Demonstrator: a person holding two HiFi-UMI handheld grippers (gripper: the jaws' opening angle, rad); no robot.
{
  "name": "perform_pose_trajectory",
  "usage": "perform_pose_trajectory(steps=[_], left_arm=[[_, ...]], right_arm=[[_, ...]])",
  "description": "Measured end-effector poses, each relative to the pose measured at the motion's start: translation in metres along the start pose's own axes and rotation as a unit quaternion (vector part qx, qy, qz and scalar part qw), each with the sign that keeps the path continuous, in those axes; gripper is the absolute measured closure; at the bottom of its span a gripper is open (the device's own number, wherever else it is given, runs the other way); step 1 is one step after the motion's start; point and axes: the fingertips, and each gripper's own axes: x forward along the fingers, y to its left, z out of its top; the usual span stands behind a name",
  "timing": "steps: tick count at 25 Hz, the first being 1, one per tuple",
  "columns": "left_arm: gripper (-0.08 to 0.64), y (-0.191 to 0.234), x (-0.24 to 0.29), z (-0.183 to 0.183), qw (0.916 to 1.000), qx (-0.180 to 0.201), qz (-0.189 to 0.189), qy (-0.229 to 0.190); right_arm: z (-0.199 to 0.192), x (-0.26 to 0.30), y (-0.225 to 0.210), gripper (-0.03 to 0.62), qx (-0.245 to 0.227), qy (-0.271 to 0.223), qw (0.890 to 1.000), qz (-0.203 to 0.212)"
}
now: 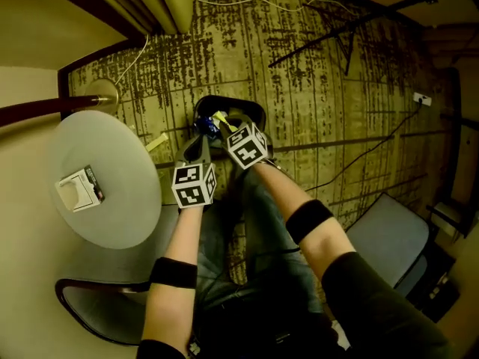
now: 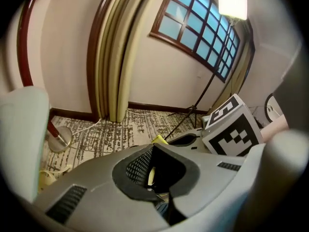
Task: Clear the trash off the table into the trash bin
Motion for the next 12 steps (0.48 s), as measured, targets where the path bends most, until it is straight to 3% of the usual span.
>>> perform_pose_trajectory(steps=[12], left_arm=[[0.56,0.057,0.105,-0.074,0.9997,-0.013,0.014,0.014]], right_arm=[[-0.069,0.141,-0.035,0.526,-0.005,0.03,1.0,-0.002]])
